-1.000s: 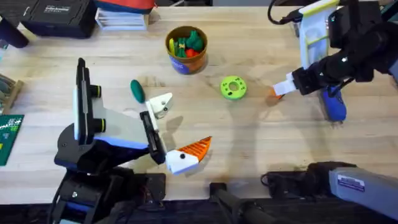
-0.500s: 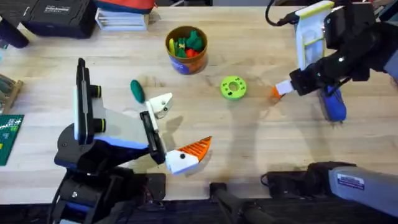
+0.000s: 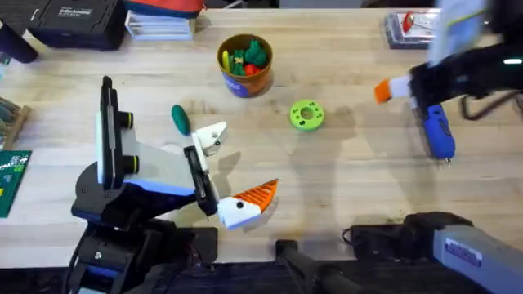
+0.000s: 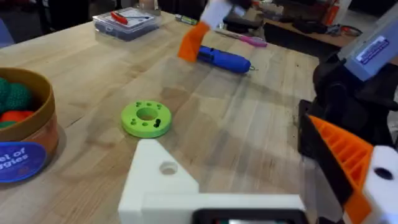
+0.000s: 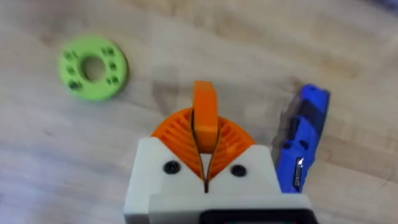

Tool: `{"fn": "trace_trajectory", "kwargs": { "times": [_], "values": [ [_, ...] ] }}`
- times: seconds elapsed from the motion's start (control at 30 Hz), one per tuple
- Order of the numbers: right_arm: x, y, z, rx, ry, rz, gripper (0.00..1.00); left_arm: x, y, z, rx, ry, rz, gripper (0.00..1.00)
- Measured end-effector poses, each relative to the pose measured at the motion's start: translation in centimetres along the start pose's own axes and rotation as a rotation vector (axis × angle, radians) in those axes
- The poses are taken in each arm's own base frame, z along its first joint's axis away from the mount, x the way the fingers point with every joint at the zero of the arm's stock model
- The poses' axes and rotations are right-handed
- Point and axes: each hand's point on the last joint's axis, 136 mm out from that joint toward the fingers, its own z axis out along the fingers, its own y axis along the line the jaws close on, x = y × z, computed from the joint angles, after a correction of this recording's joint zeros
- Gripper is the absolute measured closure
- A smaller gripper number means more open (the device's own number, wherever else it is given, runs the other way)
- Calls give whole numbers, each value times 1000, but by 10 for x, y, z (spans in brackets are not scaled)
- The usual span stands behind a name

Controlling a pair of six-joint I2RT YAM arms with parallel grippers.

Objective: Pick up the gripper from the table and insert it into the empty holder that is missing its gripper. Then pick up a screw, insert it into the mounting hole, and use the screwdriver to tighten it. Finally, clean up the table by picking up the vegetable and placing it into the bucket.

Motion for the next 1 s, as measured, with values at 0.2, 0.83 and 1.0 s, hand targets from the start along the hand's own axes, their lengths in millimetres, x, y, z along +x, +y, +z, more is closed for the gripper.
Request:
{"fn": "trace_trajectory", "kwargs": {
  "times": [0.2, 0.83, 1.0],
  "values": [
    [-18, 19, -64, -71, -278, 100, 994, 0, 0, 0, 0, 0, 0, 16],
    [-9, 201, -20, -1035, -51, 491, 994, 0, 0, 0, -1, 0, 0, 15],
    [-18, 240, -22, -1175, 17, 457, 994, 0, 0, 0, -1, 0, 0, 15]
  ]
}}
